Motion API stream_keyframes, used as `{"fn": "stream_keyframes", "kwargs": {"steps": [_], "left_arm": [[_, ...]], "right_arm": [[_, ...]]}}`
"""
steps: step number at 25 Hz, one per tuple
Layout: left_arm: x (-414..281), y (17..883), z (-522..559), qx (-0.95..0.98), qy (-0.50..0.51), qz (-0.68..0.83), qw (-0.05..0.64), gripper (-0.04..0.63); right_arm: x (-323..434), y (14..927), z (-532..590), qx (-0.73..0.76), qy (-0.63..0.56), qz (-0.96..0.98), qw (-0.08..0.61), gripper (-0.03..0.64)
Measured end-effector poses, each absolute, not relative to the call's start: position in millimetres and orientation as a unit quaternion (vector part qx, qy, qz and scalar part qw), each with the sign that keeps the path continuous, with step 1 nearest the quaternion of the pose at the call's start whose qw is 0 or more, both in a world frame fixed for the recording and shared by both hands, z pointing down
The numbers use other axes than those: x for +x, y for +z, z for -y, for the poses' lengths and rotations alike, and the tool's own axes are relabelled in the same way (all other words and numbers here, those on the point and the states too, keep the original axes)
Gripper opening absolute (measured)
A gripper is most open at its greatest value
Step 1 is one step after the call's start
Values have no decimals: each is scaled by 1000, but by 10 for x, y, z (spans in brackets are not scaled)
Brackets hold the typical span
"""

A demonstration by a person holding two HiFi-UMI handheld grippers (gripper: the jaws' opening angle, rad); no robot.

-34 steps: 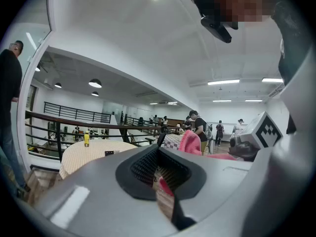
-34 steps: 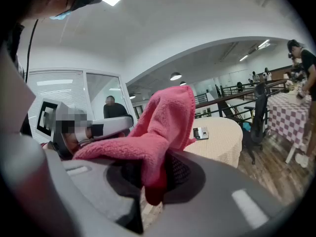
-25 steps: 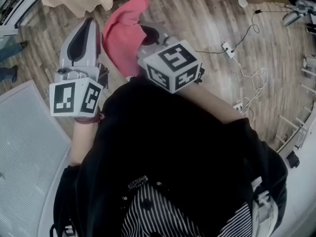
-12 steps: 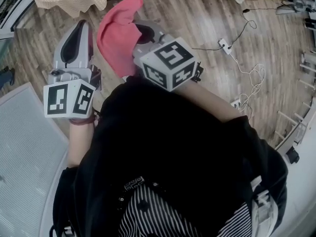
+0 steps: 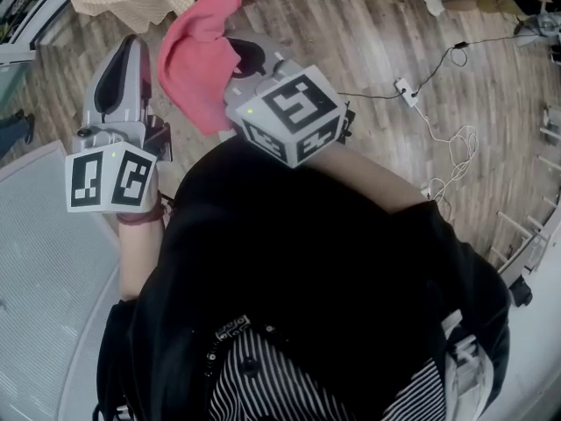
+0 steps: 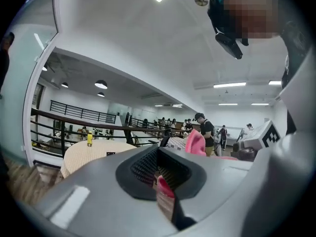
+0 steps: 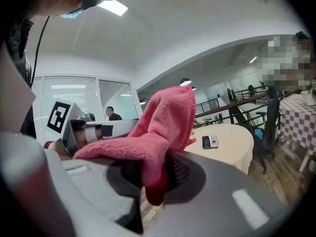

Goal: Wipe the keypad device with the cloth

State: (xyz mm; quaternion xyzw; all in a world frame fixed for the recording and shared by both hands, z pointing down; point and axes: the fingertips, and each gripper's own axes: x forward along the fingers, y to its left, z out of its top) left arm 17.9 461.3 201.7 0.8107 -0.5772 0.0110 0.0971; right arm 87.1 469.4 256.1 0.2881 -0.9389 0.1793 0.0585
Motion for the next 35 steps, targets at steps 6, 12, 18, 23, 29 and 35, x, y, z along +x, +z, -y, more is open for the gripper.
{"fn": "stream_keyframes", "kwargs": {"steps": [6, 12, 18, 23, 29, 35], "left_arm": [[406, 2051, -4475, 809, 7, 578, 102, -3], [606, 2114, -4338, 809, 16, 579, 95, -3], [792, 1996, -4233, 814, -5, 576, 72, -2], [782, 2013, -4088, 810, -6, 582, 74, -2], [603, 2117, -3887, 802, -10, 592, 79, -2], [447, 2135, -3545, 806, -4, 587, 76, -2]], "right_arm": [[1012, 2591, -4545, 268, 190, 943, 53, 67], [1206, 2664, -4379, 269, 211, 939, 41, 67], [1359, 2642, -4274, 270, 203, 941, 38, 67], [1393, 2722, -4172, 264, 209, 941, 43, 67], [1278, 2809, -3905, 274, 217, 936, 37, 67], [1100, 2804, -3654, 280, 205, 937, 44, 67]]}}
